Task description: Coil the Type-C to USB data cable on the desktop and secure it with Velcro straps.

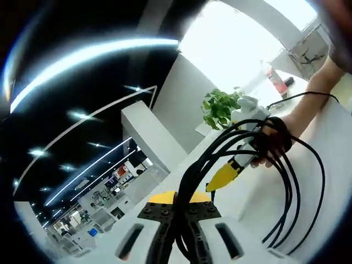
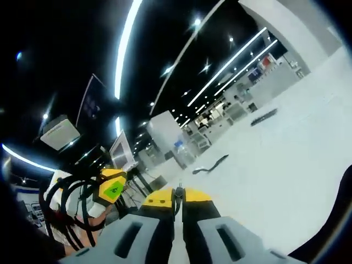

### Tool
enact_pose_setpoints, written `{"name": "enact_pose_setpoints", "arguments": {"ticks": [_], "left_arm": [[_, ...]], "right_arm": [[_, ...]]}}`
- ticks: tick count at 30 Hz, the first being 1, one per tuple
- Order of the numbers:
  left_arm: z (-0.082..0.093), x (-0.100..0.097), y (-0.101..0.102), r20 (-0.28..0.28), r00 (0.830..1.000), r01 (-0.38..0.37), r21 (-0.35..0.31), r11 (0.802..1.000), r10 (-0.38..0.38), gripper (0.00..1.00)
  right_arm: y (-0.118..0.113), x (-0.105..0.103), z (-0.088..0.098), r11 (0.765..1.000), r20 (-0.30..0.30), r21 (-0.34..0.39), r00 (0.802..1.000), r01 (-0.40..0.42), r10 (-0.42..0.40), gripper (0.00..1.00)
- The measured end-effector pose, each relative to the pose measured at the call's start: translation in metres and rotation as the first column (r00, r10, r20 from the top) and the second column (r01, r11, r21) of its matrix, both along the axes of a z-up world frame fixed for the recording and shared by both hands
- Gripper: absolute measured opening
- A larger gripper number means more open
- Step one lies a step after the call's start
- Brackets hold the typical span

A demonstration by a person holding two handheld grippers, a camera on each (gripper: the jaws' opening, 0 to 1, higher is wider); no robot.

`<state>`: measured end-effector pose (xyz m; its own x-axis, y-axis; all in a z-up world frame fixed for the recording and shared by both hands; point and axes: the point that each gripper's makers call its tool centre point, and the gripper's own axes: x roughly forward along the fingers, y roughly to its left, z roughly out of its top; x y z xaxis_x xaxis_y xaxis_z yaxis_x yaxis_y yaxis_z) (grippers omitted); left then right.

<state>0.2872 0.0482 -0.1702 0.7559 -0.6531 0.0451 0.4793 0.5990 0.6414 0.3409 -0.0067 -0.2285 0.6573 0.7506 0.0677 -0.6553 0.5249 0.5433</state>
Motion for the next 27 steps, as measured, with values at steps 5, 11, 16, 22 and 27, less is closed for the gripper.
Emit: {"name": "enact_pose_setpoints", "arguments": {"ticks": [5,11,16,22,27], "left_arm": [[-0.007,0.0,-0.001,-0.029,1.0,0.009,-0.001,1.0,-0.009,0.04],[-0.012,0.002,-0.002,-0.041,0.999,0.0,0.006,1.0,0.0,0.04],[-0.015,0.006,-0.001,-0.048,0.999,-0.018,0.005,1.0,0.018,0.04],[-0.016,0.01,0.003,-0.029,0.998,-0.052,0.016,0.999,0.052,0.04],[-0.015,0.012,0.006,-0.002,0.997,-0.074,0.012,0.997,0.074,0.04]], "right_arm": [[-0.007,-0.001,0.02,0.999,0.037,0.044,0.999,0.009,-0.01,0.03],[-0.008,-0.008,0.04,0.996,0.08,0.091,0.997,-0.007,0.0,0.03],[-0.005,-0.017,0.054,0.993,0.108,0.116,0.994,-0.028,0.016,0.03],[-0.004,-0.026,0.067,0.988,0.135,0.146,0.99,-0.052,0.032,0.03],[0.001,-0.034,0.074,0.985,0.153,0.157,0.987,-0.073,0.049,0.03]]}}
